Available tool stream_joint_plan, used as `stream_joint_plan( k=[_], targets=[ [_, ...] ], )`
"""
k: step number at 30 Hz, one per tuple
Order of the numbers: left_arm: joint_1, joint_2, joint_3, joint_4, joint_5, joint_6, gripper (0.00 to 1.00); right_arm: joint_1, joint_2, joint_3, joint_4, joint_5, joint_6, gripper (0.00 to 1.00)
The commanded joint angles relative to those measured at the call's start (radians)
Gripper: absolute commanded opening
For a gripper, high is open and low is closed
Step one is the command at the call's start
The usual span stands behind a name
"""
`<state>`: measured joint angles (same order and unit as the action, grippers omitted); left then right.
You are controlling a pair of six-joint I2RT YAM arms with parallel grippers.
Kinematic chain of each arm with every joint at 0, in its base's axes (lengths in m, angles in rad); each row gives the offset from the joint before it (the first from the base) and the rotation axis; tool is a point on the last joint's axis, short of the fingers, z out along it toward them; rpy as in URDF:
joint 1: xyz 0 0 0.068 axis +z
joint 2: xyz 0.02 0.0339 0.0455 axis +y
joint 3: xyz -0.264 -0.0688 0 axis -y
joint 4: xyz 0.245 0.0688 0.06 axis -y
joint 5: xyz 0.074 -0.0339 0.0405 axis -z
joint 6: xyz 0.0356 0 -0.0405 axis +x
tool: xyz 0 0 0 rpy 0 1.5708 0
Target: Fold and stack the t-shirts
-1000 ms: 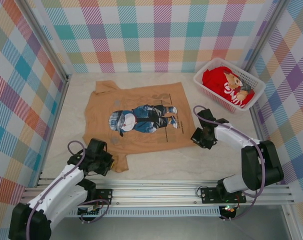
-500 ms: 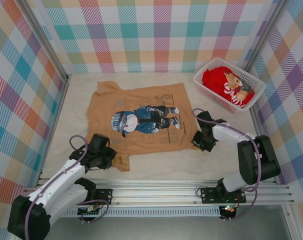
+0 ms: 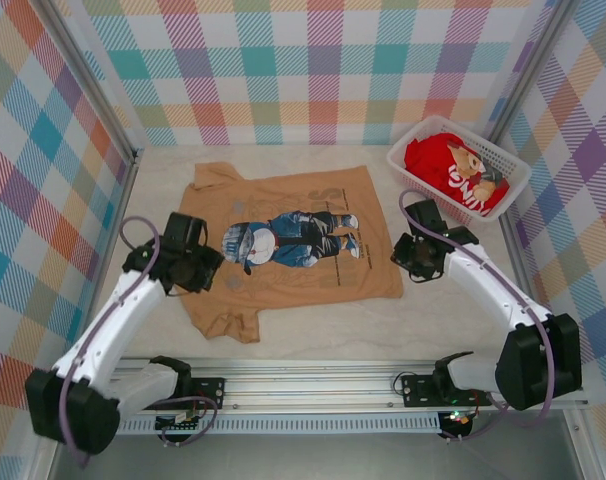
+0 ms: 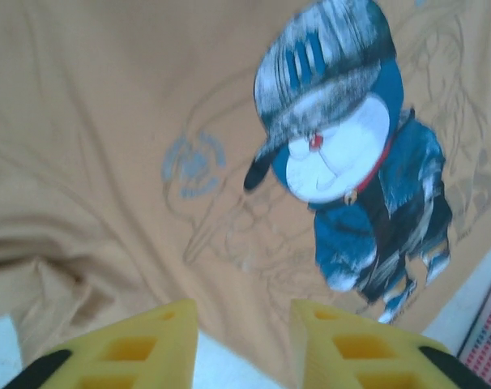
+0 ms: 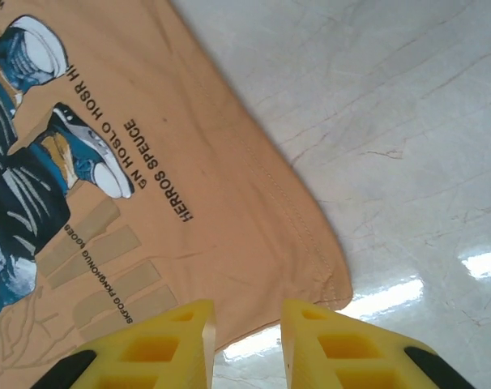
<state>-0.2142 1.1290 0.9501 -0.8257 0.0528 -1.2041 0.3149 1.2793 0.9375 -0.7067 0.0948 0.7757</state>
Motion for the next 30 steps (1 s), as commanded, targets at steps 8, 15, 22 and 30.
stream_joint_plan(
  k=[8,15,22,30],
  targets=[
    [0.234,0.633,0.298,0.273,0.033,0.122,0.28,0.010,0.284,0.094,0.313,-0.285,-0.145,0.25],
    [0.293,0.923,0.471,0.219,-0.050,0.068,0.26,0.010,0.534,0.256,0.315,-0.341,-0.134,0.23],
    [0.461,0.795,0.197,0.248,-0.101,0.100,0.24,0.069,0.707,0.453,0.226,-0.412,-0.168,0.26],
    [0.469,0.762,0.340,0.225,-0.023,0.208,0.34,0.107,0.819,0.608,0.163,-0.396,-0.152,0.27]
  ],
)
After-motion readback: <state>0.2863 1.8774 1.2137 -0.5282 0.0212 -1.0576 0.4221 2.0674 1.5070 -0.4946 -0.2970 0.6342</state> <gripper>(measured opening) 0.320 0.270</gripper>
